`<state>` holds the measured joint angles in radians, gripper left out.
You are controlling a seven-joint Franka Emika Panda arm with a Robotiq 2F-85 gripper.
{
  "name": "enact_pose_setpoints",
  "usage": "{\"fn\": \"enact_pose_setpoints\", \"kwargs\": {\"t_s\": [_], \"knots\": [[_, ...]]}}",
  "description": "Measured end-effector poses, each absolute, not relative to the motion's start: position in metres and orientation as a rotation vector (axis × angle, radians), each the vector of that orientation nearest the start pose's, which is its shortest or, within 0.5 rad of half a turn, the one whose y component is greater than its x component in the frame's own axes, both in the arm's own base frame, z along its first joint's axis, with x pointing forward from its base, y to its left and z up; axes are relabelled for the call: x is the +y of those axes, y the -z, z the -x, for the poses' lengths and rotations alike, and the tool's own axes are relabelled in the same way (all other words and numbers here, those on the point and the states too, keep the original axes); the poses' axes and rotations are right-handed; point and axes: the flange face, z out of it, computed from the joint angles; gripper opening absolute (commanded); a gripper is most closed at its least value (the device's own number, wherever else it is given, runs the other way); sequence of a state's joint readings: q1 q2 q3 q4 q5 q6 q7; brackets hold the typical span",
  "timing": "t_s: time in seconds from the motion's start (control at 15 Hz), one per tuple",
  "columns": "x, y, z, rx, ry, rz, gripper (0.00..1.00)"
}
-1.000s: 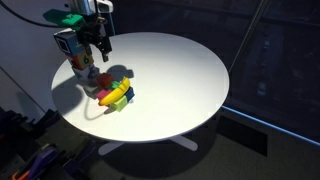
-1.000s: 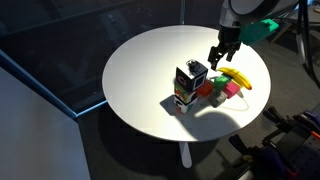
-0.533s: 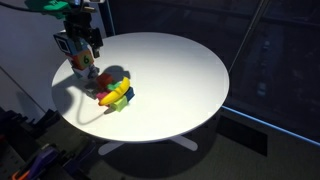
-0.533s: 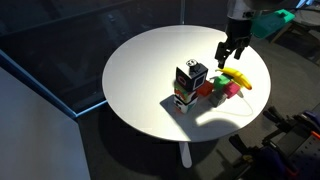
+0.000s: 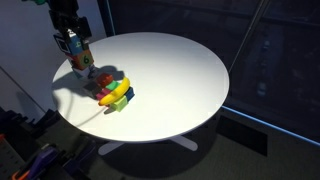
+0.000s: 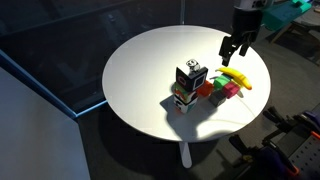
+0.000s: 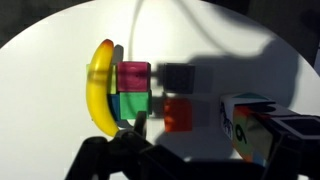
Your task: Put the orange block on the table
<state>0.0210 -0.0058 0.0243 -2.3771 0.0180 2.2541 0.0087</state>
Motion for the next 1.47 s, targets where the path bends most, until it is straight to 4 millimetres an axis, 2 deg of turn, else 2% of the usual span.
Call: {"fn": "enact_pose_setpoints", "kwargs": {"t_s": [0.6,1.0,1.47], "knots": [[0.053,-0.348,-0.458,-0.017,-0.088,3.141,1.00],[0.057,-0.368,-0.444,0.002,-0.057,3.147,1.00],[0.057,-0.387,-0.429,-0.012,-0.114,3.154,1.00]]}}
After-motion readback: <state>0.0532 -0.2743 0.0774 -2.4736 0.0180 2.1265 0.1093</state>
